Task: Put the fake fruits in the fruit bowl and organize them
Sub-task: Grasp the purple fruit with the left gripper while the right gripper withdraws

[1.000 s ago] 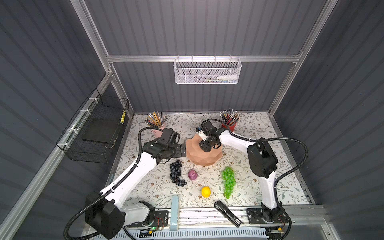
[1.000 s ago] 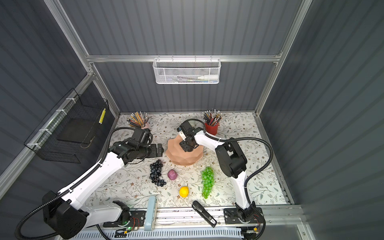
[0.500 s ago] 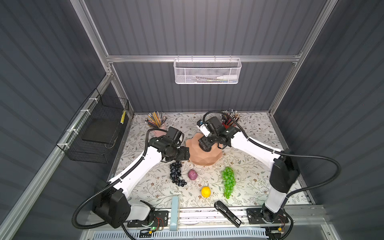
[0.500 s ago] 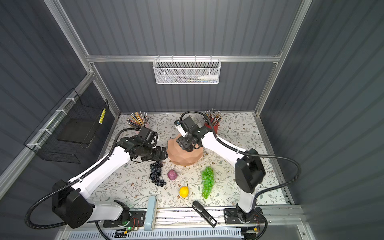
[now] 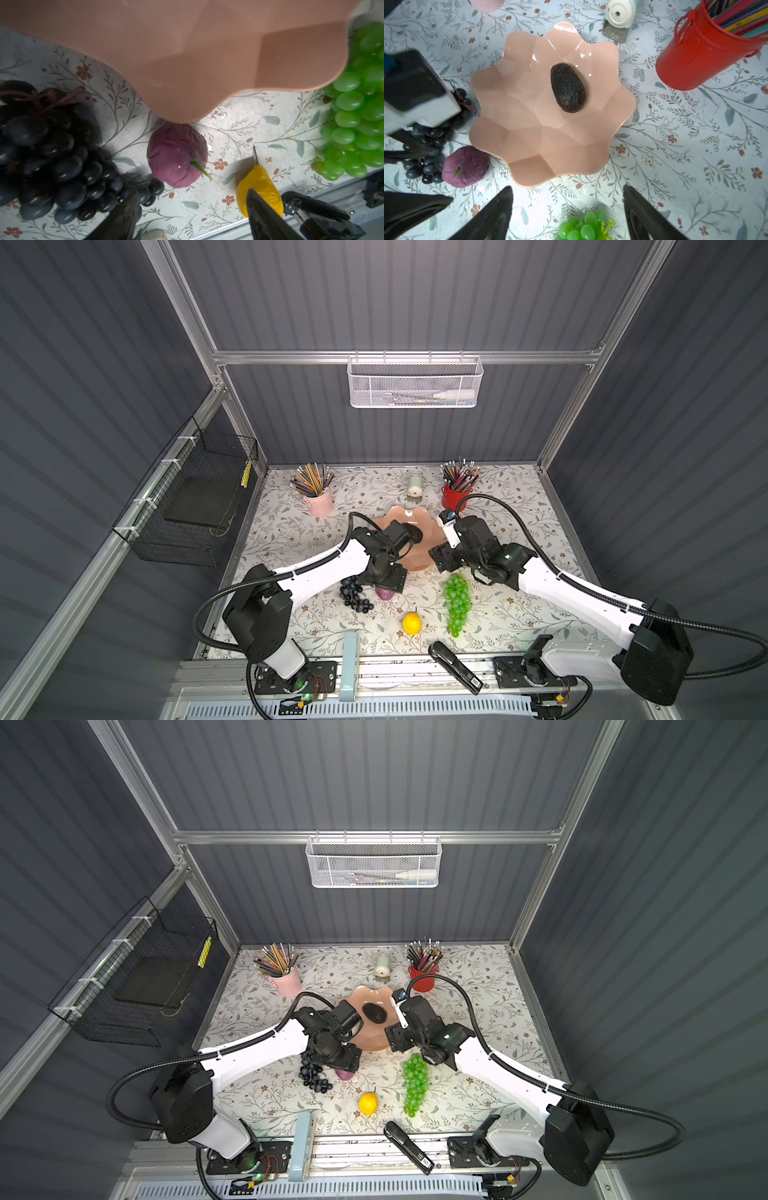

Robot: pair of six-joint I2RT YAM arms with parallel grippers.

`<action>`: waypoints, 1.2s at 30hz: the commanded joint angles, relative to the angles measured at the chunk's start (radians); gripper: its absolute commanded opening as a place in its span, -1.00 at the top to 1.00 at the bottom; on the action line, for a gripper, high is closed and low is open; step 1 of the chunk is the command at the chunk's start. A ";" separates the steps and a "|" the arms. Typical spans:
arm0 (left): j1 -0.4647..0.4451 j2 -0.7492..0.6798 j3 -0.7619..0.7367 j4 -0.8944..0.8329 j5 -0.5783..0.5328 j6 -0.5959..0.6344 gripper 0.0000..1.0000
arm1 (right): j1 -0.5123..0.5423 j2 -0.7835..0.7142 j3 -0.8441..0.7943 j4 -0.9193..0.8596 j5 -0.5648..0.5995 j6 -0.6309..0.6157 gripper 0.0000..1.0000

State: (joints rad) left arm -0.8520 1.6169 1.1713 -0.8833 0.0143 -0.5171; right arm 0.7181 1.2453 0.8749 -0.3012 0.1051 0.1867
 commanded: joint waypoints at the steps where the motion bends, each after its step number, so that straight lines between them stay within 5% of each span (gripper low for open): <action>1: -0.010 0.032 -0.021 0.012 -0.042 -0.028 -0.62 | 0.000 0.005 0.004 0.074 0.005 0.033 -0.67; 6: -0.012 0.080 -0.037 0.060 -0.037 -0.026 -0.60 | 0.001 0.041 0.011 0.099 -0.024 0.040 -0.67; 21: -0.011 0.117 -0.079 0.130 -0.050 -0.037 -0.09 | 0.007 0.067 -0.028 0.145 -0.044 0.067 -0.66; 36: -0.010 -0.066 -0.092 0.086 -0.045 -0.039 0.18 | 0.032 0.067 -0.015 0.115 -0.050 0.048 -0.65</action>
State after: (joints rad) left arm -0.8589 1.6184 1.0695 -0.7551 -0.0303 -0.5442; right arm 0.7433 1.3293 0.8566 -0.1673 0.0696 0.2432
